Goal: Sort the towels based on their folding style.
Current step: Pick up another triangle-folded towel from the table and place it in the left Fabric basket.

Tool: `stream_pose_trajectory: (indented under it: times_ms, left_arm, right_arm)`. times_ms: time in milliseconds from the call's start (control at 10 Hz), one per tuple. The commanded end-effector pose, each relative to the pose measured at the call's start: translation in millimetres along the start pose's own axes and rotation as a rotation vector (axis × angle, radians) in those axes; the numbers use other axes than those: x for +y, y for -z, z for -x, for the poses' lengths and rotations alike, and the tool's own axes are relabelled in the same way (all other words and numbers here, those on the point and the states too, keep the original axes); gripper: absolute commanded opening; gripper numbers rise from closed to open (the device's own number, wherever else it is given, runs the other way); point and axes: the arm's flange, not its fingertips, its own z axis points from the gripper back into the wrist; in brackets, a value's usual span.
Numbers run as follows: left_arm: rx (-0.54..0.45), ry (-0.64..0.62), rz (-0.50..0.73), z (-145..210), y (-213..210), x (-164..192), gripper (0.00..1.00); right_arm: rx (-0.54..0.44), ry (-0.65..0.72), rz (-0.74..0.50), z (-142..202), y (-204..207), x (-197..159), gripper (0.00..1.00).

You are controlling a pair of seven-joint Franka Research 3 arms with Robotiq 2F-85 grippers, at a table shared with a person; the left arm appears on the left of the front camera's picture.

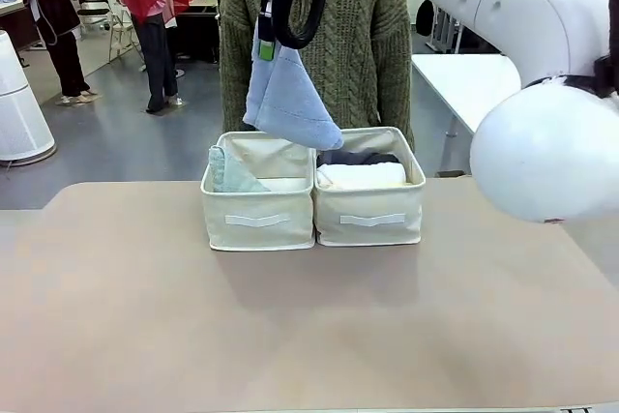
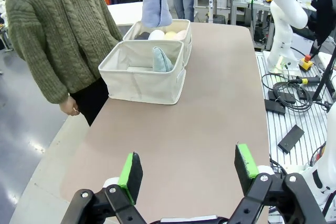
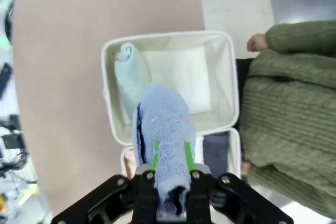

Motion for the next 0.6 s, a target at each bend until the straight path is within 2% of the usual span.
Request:
stream_pose_trajectory:
  times_ms: [0,500]
  left_arm:
    - [0.0,0.006,-0.001,0.5,-0.9,-3.1,0.92]
    - [0.0,0.006,-0.001,0.5,-0.9,-3.1,0.92]
  right_arm:
    - [0.014,-0.028,-0.009,-8.6,-1.6,10.9,0.16]
    - [0.014,-0.028,-0.009,-8.6,-1.6,10.9,0.16]
